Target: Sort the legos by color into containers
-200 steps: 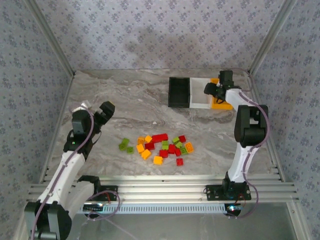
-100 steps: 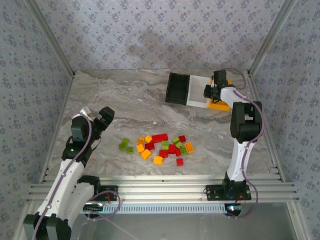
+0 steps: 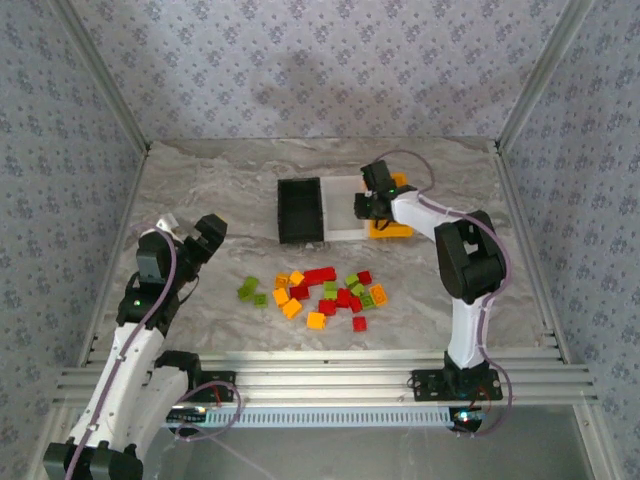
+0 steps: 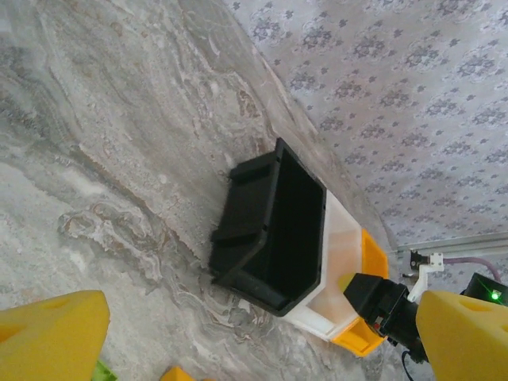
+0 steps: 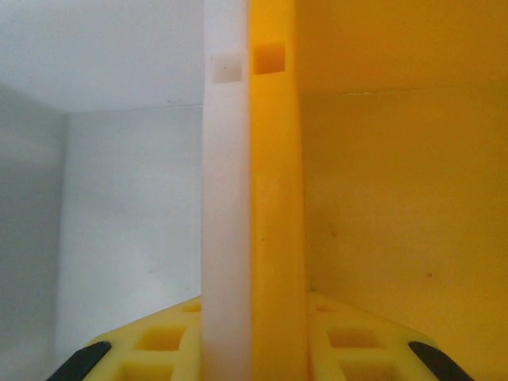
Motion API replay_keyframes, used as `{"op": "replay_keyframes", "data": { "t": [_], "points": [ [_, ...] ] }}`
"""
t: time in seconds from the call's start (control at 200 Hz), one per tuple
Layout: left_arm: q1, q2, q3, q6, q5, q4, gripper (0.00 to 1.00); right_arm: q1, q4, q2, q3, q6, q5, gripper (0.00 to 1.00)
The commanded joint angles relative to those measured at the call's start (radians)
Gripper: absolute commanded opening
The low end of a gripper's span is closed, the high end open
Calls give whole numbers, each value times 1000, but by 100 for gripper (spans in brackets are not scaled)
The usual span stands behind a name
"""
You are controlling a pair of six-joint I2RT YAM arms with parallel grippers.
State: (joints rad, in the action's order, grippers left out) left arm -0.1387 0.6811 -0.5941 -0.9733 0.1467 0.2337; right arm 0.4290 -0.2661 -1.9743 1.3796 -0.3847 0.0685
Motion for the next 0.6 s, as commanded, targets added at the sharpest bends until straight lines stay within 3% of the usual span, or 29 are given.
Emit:
{"op": "replay_keyframes", "data": {
  "t": [0.0,0.26,0.595],
  "points": [
    [-6,-7,-18,10,19,32,99,50,-31,27,-7,-146,31,0],
    [-6,-15,-9,12,33,36,99,145,-37,16,-24,-217,86,0],
    [-6,-25,-6,22,48,48,100,175,-32,29,-60,-216,81,0]
  ]
}}
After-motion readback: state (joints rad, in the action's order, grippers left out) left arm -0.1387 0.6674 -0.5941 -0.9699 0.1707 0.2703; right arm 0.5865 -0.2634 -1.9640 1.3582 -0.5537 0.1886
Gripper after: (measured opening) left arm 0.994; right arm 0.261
